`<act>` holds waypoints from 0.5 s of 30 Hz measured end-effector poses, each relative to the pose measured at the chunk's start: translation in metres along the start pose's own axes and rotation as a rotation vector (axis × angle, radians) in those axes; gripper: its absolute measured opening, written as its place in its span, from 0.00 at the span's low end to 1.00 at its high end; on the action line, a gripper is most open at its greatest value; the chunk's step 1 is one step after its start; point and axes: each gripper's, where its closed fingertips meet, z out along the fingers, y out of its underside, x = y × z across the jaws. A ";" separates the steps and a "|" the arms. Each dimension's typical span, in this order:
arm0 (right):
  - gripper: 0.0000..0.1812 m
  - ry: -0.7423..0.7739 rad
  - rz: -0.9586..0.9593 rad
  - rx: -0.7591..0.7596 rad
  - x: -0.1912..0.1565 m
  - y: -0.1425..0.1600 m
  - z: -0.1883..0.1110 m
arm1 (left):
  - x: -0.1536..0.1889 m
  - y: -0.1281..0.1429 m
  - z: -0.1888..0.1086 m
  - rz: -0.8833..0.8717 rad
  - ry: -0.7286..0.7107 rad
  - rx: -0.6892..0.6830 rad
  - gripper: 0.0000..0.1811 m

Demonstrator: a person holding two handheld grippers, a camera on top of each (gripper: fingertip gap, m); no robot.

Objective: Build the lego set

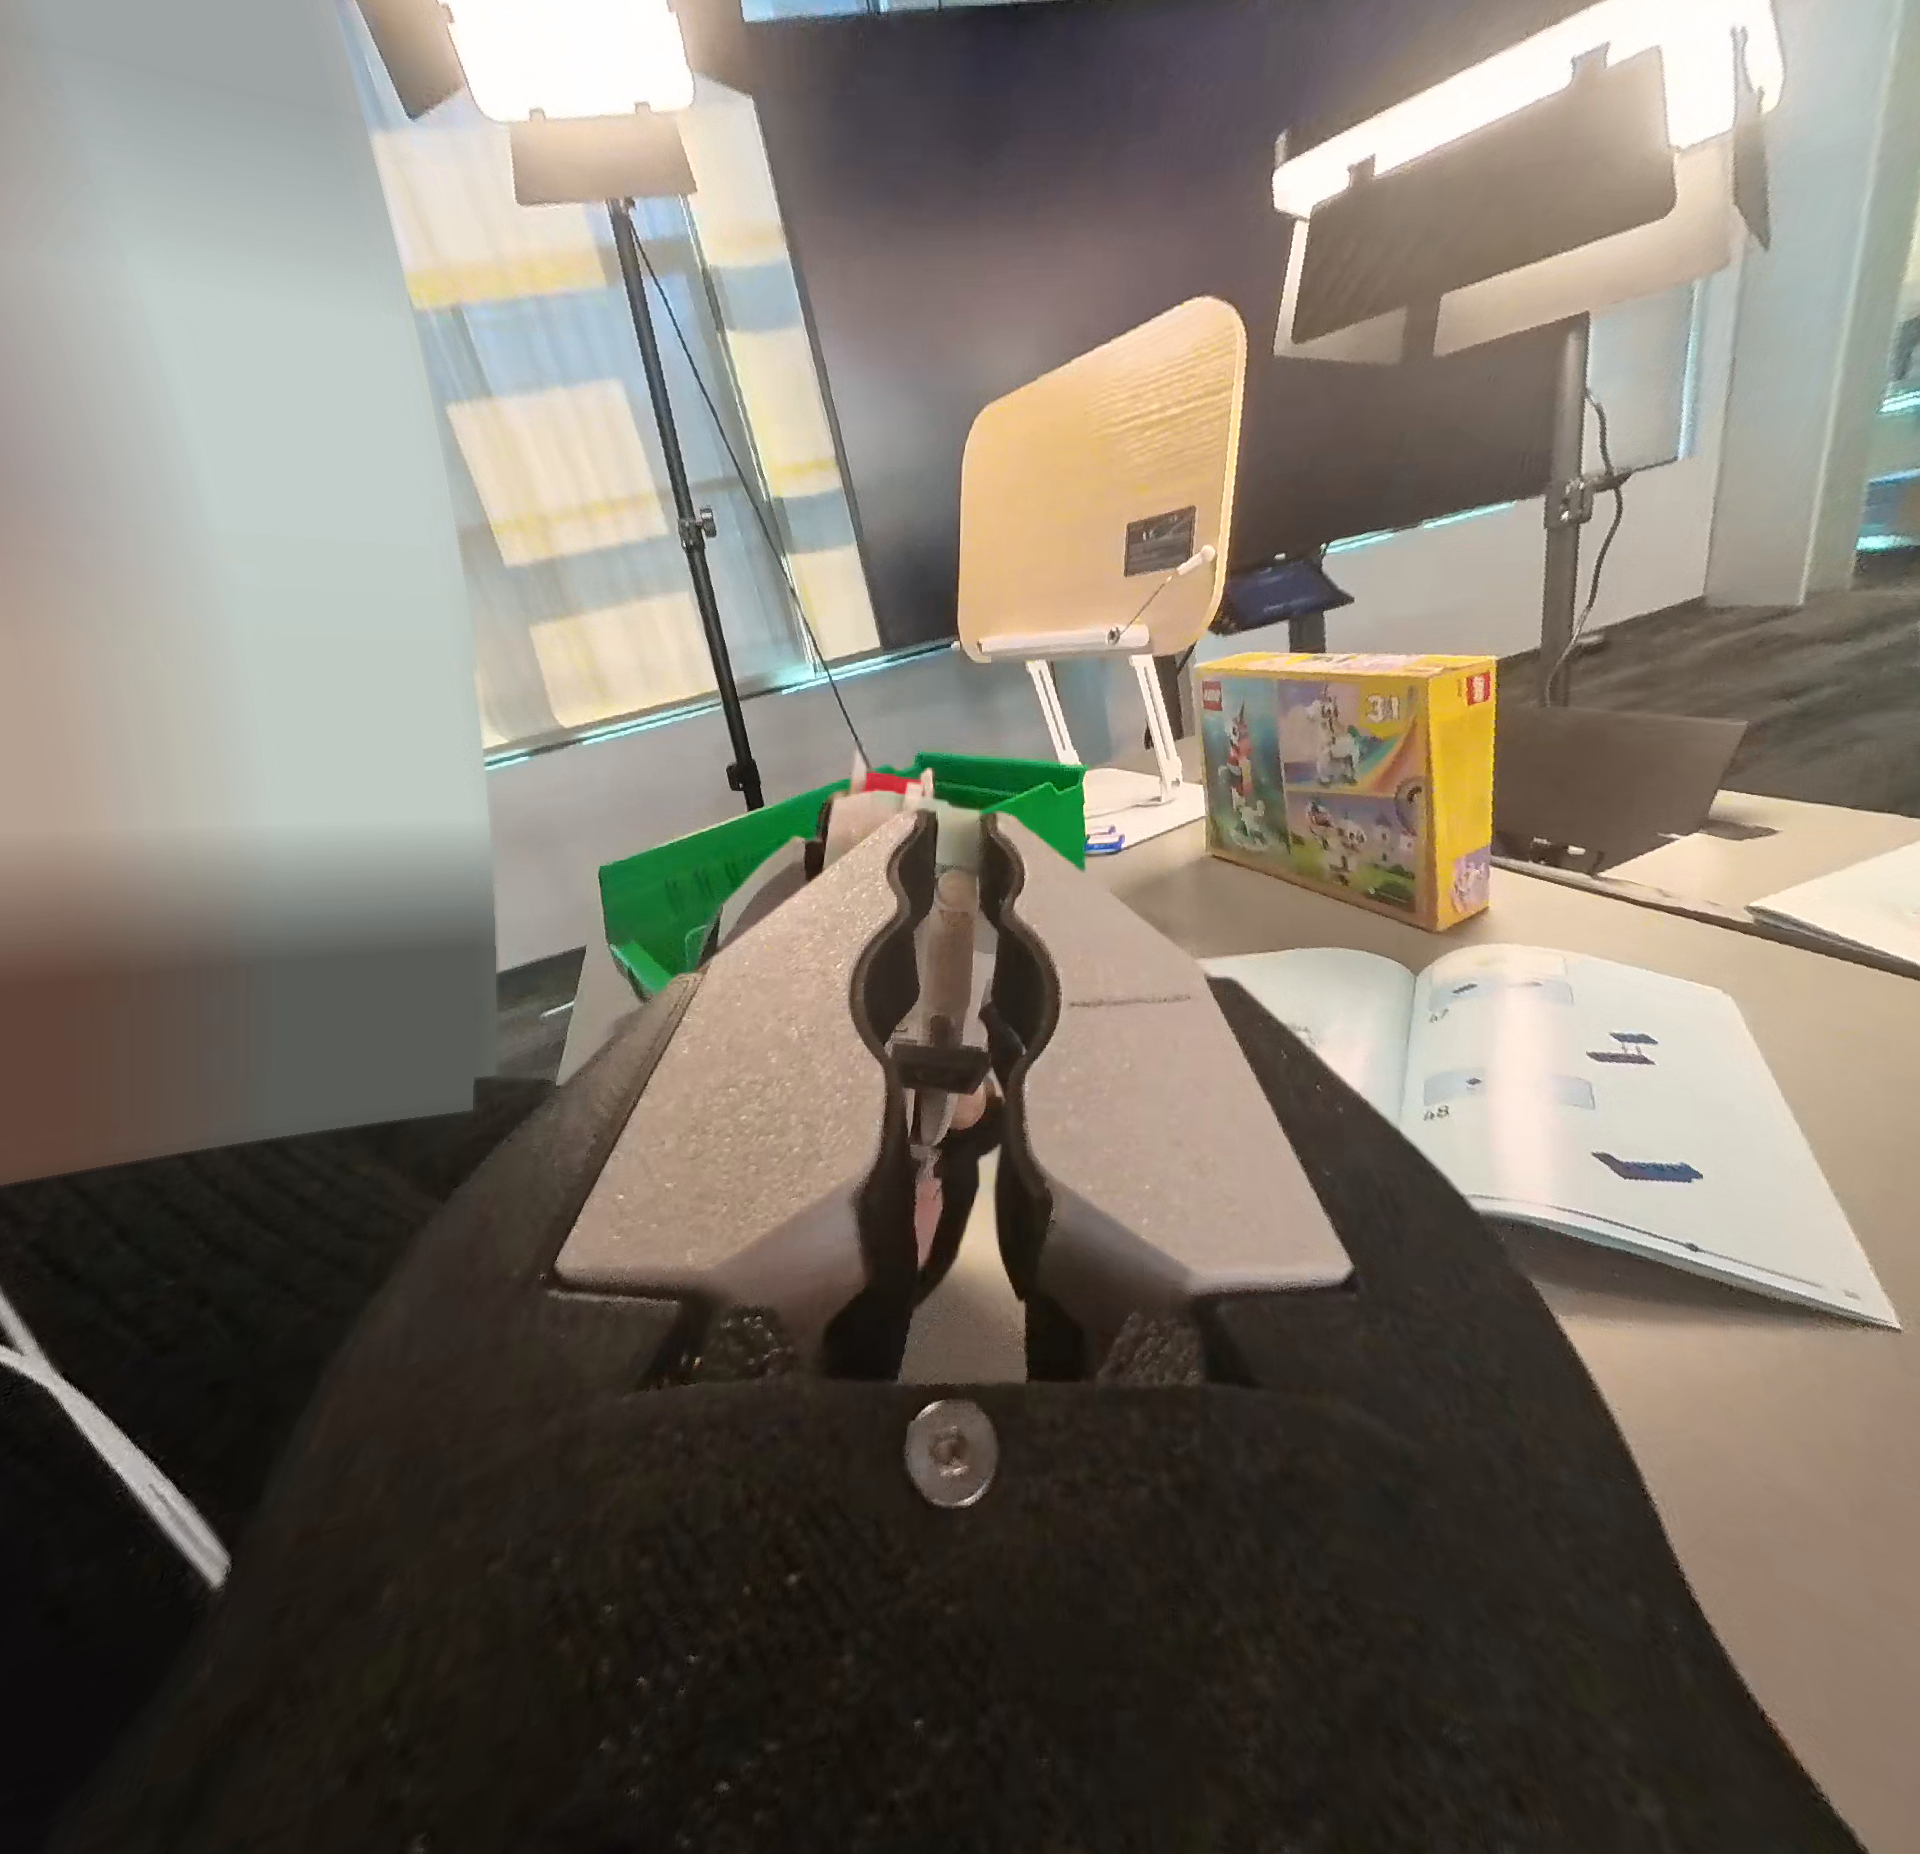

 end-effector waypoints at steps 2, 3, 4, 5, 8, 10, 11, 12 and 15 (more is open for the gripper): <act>0.04 0.002 0.000 -0.021 0.003 0.001 -0.001 | -0.004 0.002 0.000 -0.020 -0.003 -0.010 0.21; 0.04 0.011 -0.008 -0.023 0.006 0.002 -0.001 | -0.006 0.003 0.000 -0.033 -0.008 -0.012 0.21; 0.04 0.026 -0.019 -0.021 0.008 0.003 -0.002 | -0.008 0.005 0.000 -0.045 -0.012 -0.017 0.20; 0.04 0.044 -0.032 -0.011 0.010 0.002 -0.003 | -0.010 0.008 -0.001 -0.050 -0.020 -0.028 0.20; 0.13 0.093 -0.086 0.045 0.016 -0.013 -0.015 | -0.018 0.016 -0.005 -0.048 -0.059 -0.073 0.20; 0.16 0.173 -0.170 0.034 0.025 -0.022 -0.036 | -0.024 0.019 -0.008 -0.042 -0.084 -0.092 0.20; 0.16 0.229 -0.223 0.005 0.032 -0.025 -0.051 | -0.026 0.021 -0.008 -0.035 -0.099 -0.107 0.20; 0.16 0.293 -0.276 -0.047 0.039 -0.024 -0.068 | -0.028 0.022 -0.009 -0.026 -0.110 -0.125 0.20; 0.14 0.514 -0.380 -0.318 0.060 -0.001 -0.134 | -0.032 0.028 -0.010 -0.004 -0.132 -0.170 0.20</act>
